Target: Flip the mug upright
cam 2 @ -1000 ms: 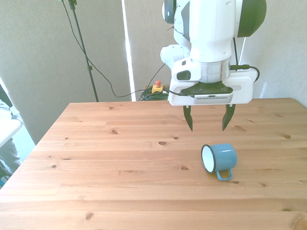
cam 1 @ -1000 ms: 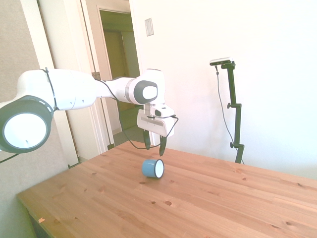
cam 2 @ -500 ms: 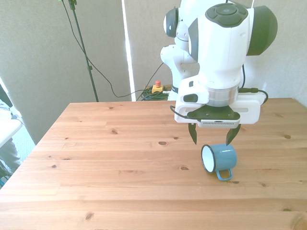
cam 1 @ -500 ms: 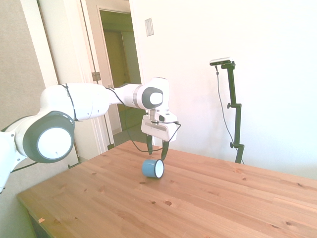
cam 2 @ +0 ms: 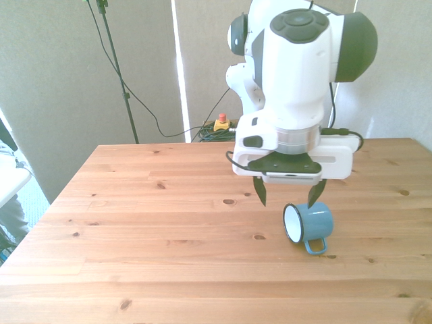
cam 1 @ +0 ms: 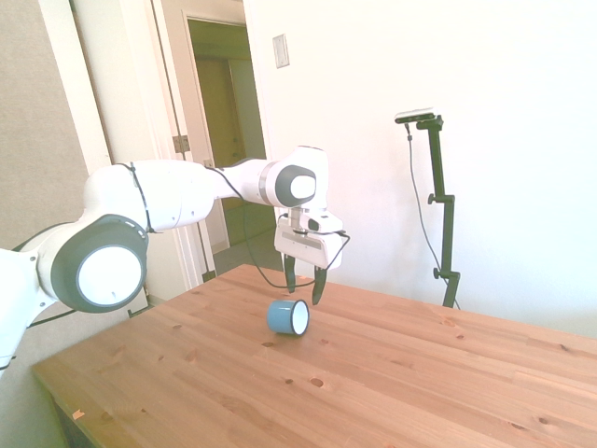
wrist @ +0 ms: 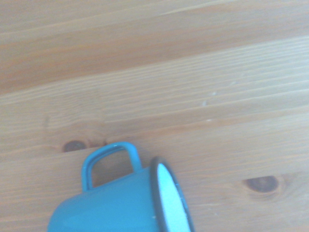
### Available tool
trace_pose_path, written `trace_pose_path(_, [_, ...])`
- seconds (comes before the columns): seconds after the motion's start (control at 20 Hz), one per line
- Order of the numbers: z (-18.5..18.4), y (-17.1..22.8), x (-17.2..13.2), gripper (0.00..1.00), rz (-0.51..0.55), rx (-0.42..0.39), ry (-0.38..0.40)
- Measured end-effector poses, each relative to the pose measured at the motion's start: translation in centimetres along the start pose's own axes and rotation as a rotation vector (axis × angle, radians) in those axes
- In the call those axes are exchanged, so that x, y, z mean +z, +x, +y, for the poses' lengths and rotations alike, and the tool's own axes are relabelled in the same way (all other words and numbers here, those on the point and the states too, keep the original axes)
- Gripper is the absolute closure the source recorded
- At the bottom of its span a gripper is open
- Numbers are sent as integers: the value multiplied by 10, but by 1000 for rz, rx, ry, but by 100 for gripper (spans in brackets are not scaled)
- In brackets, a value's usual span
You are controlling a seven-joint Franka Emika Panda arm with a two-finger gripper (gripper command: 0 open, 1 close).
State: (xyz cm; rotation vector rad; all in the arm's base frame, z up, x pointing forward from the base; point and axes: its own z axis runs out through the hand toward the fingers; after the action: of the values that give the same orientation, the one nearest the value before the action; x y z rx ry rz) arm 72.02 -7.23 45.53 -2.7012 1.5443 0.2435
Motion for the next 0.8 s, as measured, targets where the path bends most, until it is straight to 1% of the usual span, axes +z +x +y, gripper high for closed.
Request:
trace_pose_path(0.2, [29,40,-1,0,-31,40,18])
trace_pose_path(0.35, [30,54,11,0,-45,48,12])
trace_pose_path(0.4, [30,53,11,0,-55,31,7])
trace_pose_path(0.5, [32,47,15,0,-112,-55,-19])
trace_pose_path(0.55, [32,46,16,0,-130,-84,-23])
trace_pose_path(0.8, [30,46,29,0,-178,-188,-35])
